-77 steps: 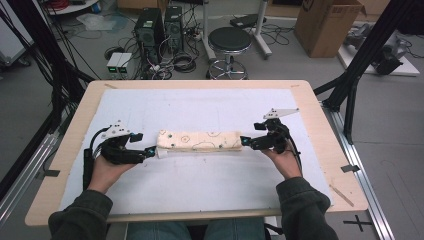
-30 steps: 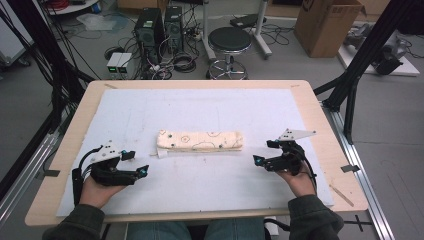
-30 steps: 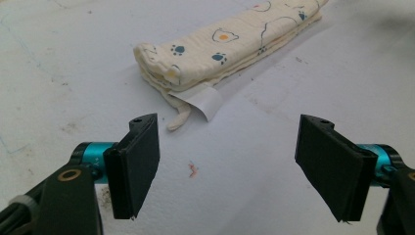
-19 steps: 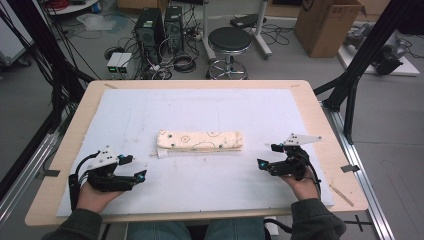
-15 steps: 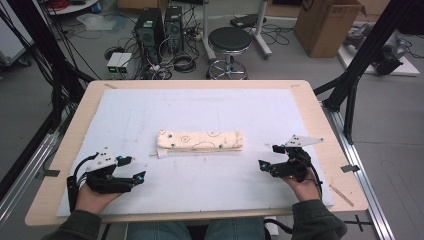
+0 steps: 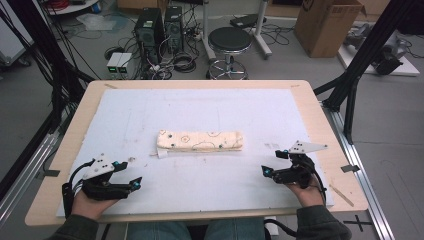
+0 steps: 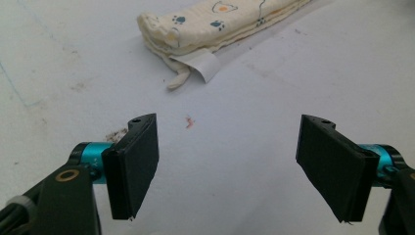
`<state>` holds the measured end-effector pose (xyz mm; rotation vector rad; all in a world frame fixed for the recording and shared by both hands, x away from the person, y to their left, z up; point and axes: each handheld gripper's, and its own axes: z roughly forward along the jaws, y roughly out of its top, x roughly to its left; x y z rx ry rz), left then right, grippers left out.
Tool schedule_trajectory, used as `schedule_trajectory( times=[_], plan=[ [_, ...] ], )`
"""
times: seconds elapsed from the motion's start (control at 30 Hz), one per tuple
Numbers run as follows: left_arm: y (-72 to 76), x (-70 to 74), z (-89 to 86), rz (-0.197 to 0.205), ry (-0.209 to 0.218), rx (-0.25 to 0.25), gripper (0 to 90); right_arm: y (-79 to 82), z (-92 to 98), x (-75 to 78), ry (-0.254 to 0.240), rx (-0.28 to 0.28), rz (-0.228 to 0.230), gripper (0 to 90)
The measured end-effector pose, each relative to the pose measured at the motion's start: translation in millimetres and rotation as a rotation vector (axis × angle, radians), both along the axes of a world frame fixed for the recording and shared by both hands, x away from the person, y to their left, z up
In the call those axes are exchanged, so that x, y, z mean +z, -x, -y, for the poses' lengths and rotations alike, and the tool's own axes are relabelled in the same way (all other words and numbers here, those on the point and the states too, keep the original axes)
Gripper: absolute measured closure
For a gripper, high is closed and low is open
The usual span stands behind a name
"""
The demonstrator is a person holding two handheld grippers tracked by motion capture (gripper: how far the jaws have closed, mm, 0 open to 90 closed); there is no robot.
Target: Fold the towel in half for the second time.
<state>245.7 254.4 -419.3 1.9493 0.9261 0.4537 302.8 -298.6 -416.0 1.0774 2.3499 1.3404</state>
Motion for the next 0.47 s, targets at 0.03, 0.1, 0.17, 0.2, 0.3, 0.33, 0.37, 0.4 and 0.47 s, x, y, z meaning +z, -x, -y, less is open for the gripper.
schedule_trajectory(
  times=[0.03, 0.1, 0.17, 0.2, 0.3, 0.33, 0.37, 0.4, 0.47],
  plan=[
    [0.7, -0.1, -0.1, 0.001, -0.001, 0.001, 24.5, 1.4, 0.6, 0.0, -0.002, -0.003, 0.005, 12.1],
    [1.9, 0.2, 0.1, 0.002, -0.003, 0.004, 24.5, 4.3, 1.4, -0.1, -0.007, -0.004, 0.007, 12.1],
    [3.0, 0.5, 0.0, 0.008, -0.010, 0.000, 24.5, 7.2, 1.9, -0.2, -0.015, -0.010, 0.001, 12.1],
    [3.6, 0.2, 0.5, 0.007, -0.006, 0.003, 24.5, 8.0, 2.5, -0.5, -0.015, -0.009, 0.006, 12.1],
    [3.9, -0.3, 1.1, 0.004, 0.000, 0.001, 24.5, 9.8, 1.4, -2.0, -0.007, -0.002, 0.007, 12.1],
    [3.7, -0.1, 1.2, 0.007, -0.006, 0.000, 24.5, 10.2, 0.3, -2.5, -0.002, -0.002, 0.002, 12.1],
    [3.5, 0.1, 1.4, 0.008, -0.009, 0.001, 24.5, 9.8, -0.6, -3.2, 0.002, 0.002, 0.003, 12.1],
    [3.1, 0.0, 1.3, 0.012, -0.013, -0.001, 24.5, 9.5, -1.3, -3.7, 0.002, 0.008, 0.001, 12.1],
    [2.4, -0.3, 1.2, 0.009, -0.015, -0.001, 24.5, 8.8, -2.8, -5.0, 0.006, 0.012, -0.001, 12.1]
  ],
)
